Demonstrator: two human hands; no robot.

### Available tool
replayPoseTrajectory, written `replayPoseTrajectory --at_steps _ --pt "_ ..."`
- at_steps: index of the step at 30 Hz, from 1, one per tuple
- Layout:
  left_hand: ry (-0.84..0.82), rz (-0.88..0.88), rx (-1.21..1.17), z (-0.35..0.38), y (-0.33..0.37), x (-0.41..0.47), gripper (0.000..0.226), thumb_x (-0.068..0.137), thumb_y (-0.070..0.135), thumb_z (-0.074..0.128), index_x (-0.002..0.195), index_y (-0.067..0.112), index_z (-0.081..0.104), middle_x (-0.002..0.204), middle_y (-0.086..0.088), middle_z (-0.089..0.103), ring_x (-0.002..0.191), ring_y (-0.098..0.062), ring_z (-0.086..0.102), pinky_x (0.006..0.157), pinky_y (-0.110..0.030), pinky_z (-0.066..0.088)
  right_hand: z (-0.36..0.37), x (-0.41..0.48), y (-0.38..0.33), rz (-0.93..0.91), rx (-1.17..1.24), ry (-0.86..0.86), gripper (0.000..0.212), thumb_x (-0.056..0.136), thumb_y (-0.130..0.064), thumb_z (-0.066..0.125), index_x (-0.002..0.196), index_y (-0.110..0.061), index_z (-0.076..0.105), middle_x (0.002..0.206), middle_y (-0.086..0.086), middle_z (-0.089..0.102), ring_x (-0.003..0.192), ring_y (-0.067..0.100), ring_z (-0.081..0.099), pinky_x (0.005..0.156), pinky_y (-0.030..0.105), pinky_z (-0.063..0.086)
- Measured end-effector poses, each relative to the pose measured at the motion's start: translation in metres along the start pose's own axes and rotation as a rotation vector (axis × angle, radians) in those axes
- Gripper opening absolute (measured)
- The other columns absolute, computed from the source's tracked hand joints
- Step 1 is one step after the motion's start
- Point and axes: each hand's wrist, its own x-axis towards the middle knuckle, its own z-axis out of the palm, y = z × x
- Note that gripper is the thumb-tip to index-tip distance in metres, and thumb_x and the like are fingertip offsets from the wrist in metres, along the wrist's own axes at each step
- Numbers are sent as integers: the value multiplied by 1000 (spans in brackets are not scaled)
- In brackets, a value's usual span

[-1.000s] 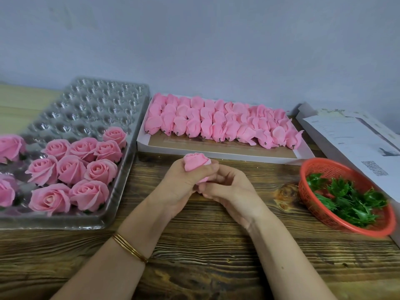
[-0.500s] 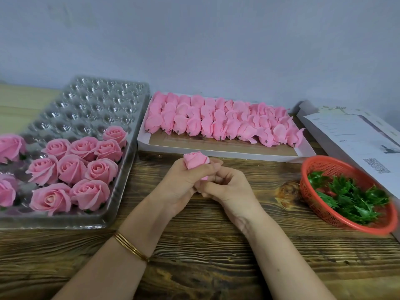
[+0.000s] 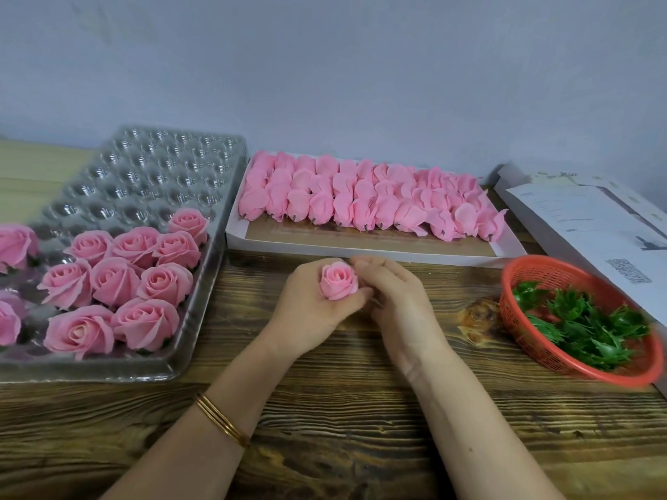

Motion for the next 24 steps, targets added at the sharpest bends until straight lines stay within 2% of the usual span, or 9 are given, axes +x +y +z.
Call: replayPoseTrajectory --at_steps 3,7,12,15,21,24 --pt "-46 -6 14 3 -1 -2 15 77 22 77 91 20 74 85 3 75 85 -18 71 79 -47 57 3 0 3 21 -40 34 35 67 -26 76 96 -7 72 92 10 73 91 20 69 84 32 54" --pt "-62 -5 27 3 -2 -3 20 81 15 76 100 20 75 94 0 76 93 -21 72 84 -54 56 5 -1 5 40 -81 68 42 63 -26 79 100 -7 72 99 15 73 97 26 70 93 37 54" --pt "-56 -6 39 2 0 -4 21 82 12 76 100 23 76 93 3 77 92 -18 72 83 -53 57 6 0 6 40 -88 47 38 63 -25 78 97 -7 72 93 13 74 91 23 70 86 34 54" --pt "-43 -3 46 2 2 -4 23 82 11 75 98 27 77 92 6 77 91 -16 72 83 -52 57 6 0 7 35 -99 41 36 64 -25 77 95 -6 73 94 16 74 93 25 71 88 36 56" --pt "-12 -1 75 1 6 -5 22 77 18 73 81 39 74 84 11 76 83 -11 71 78 -45 59 8 -1 10 24 -128 46 38 65 -26 77 95 -4 73 94 17 74 93 28 71 88 37 56" --pt "6 -28 79 2 8 -5 22 73 22 67 77 43 72 77 13 74 77 -8 70 70 -35 58 9 -1 10 26 -132 53 38 66 -26 77 97 -3 72 95 18 74 97 32 71 90 39 57"
